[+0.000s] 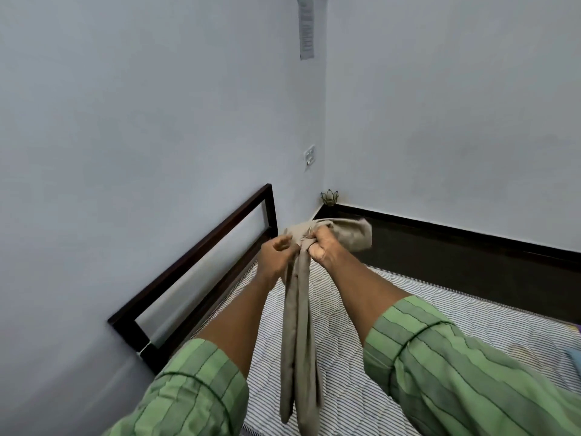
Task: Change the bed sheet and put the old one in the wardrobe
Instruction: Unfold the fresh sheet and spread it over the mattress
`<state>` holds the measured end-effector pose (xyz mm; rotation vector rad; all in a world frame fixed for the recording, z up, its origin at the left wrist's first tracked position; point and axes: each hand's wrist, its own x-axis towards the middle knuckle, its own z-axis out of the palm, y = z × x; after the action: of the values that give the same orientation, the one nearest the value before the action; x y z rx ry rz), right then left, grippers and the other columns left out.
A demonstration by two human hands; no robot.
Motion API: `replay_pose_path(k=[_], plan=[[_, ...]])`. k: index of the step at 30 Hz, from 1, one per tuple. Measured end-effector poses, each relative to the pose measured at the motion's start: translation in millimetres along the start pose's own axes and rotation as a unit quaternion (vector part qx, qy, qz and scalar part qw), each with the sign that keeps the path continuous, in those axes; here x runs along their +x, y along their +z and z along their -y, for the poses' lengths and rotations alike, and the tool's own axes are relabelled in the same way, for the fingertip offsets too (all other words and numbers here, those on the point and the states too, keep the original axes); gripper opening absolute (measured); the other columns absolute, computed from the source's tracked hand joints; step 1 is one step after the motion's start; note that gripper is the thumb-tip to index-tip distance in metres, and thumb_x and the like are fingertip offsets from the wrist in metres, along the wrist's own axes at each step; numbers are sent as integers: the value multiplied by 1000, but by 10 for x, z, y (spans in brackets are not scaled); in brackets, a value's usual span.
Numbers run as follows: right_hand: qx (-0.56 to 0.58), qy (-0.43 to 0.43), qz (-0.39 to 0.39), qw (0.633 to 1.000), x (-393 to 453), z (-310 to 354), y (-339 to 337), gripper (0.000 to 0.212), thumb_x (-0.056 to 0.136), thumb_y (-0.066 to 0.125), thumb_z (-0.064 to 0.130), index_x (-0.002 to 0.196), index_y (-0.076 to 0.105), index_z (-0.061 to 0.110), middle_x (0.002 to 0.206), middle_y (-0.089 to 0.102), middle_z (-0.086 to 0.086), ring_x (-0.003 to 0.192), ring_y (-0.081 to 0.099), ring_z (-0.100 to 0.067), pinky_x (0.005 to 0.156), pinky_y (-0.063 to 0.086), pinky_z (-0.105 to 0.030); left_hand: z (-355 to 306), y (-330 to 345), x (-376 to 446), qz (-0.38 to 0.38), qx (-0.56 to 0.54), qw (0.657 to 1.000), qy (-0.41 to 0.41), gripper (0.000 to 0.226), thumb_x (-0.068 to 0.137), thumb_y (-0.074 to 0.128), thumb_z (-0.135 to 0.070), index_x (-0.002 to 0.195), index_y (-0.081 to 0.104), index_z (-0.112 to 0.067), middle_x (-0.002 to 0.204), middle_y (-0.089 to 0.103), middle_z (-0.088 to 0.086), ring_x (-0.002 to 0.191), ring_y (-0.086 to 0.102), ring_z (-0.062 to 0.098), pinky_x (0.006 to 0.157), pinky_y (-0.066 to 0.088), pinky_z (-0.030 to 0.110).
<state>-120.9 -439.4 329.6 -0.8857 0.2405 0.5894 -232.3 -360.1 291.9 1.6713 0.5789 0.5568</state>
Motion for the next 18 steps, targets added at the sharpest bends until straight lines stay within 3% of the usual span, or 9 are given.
replay_pose_path(k=[1,3,5,7,8,10,12,16,18], plan=[[19,-13,-11,1000,26,28,11,32,53,23,-20,58,30,10,52,38,-5,36,48,-15,45,45,-22,55,30,-62,22,20,1000,10,59,78,84,-42,131,70,-21,113,77,-7,107,72,8,96,59,34],[20,-35,-50,998,164,49,-21,34,63,34,-23,60,33,11,65,42,-6,52,50,-18,56,49,-27,214,116,-158,63,104,992,39,50,82,77,-47,129,70,-31,109,77,-13,102,72,5,88,60,33],[26,-45,-9,999,450,27,-113,31,54,51,-17,63,42,10,84,51,-11,77,56,-25,82,57,-36,292,216,-250,39,234,970,63,29,80,70,-49,104,74,-34,87,76,-15,81,72,7,71,61,35],[1,-39,19,999,467,58,-143,30,58,54,-22,64,49,8,87,59,-10,87,60,-27,102,53,-41,323,318,-264,-16,297,953,54,27,78,64,-50,87,73,-27,73,72,-8,69,69,14,60,57,38],[0,-33,36,999,339,107,-123,32,65,50,-26,64,50,6,84,62,-9,85,62,-25,99,54,-38,302,349,-242,-35,296,954,37,29,81,62,-49,85,73,-23,71,72,-4,70,69,20,58,55,37],[-36,-30,50,998,161,234,-80,37,70,42,-30,63,48,6,77,59,-6,75,59,-20,80,57,-30,262,394,-114,-64,281,958,4,28,90,59,-41,86,74,-18,78,74,6,77,70,30,60,49,34],[-56,-29,52,997,147,362,-79,37,73,38,-29,63,45,6,71,52,-4,66,53,-17,68,53,-29,218,382,-11,-64,229,971,8,31,97,53,-37,86,70,-14,85,74,10,81,69,33,65,50,37],[-139,-12,70,988,96,617,-226,38,76,35,-27,63,42,8,53,44,-1,53,45,-15,58,44,-30,105,280,115,2,117,993,3,40,100,50,-38,95,70,-4,93,75,10,83,65,19,80,53,40],[-155,-18,88,984,140,642,-300,40,72,33,-28,62,38,10,57,37,-1,48,41,-13,58,35,-29,44,264,163,14,61,998,-19,42,94,54,-39,96,72,-1,95,77,7,84,64,18,82,52,39]])
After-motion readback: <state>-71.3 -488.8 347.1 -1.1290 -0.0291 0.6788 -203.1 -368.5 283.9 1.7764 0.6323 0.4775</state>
